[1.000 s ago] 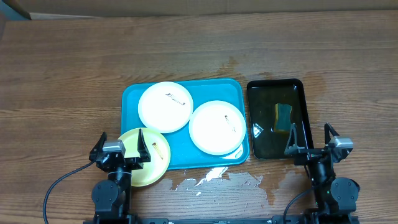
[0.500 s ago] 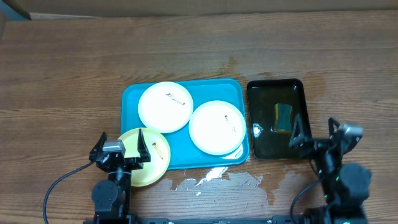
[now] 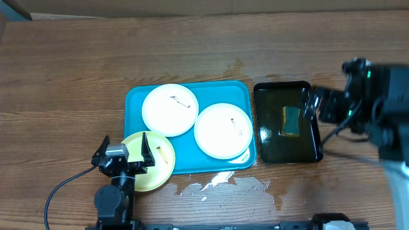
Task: Clean dirty plates on tray and stack at the side
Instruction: 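Move the right gripper to the sponge and the left gripper to the white plate rim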
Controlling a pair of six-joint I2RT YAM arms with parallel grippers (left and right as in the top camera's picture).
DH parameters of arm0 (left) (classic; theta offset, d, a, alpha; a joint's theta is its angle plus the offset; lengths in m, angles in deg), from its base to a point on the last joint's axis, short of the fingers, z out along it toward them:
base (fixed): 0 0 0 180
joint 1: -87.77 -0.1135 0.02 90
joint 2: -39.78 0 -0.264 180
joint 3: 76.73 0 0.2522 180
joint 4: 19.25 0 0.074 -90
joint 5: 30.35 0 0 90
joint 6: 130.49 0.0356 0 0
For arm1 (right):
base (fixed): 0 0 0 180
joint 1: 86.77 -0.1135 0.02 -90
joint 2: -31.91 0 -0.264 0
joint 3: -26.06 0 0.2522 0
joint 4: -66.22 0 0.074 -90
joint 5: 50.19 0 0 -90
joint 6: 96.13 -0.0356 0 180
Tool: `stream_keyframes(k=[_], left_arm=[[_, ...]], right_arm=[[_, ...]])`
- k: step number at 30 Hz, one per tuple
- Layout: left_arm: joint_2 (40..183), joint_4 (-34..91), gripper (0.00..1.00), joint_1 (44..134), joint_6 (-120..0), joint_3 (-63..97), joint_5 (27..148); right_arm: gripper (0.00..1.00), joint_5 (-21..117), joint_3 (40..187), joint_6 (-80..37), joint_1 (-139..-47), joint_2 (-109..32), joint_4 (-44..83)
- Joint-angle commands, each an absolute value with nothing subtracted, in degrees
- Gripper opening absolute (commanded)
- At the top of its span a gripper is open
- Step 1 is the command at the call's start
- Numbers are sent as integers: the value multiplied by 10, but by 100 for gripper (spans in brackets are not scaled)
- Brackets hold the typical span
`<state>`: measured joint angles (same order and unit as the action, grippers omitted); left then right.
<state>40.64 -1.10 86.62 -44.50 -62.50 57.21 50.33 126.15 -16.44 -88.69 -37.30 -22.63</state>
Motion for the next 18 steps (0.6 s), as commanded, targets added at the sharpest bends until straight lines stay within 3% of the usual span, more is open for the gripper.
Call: stream_keyframes(k=[1, 6, 11, 14, 18], left_arm=[[401, -14, 100, 866, -439, -627, 565], [401, -17, 100, 866, -429, -627, 552], [401, -30, 100, 867, -538, -624, 606], [411, 47, 100, 867, -604, -598, 699], [470, 206, 100, 867, -605, -491, 771]], right_arm=[[100, 523, 1336, -157, -885, -418, -268], [96, 523, 1331, -164, -886, -453, -282], [77, 514, 1327, -168, -887, -495, -280], [76, 474, 1327, -169, -887, -530, -277], [76, 463, 1326, -173, -887, -564, -276]])
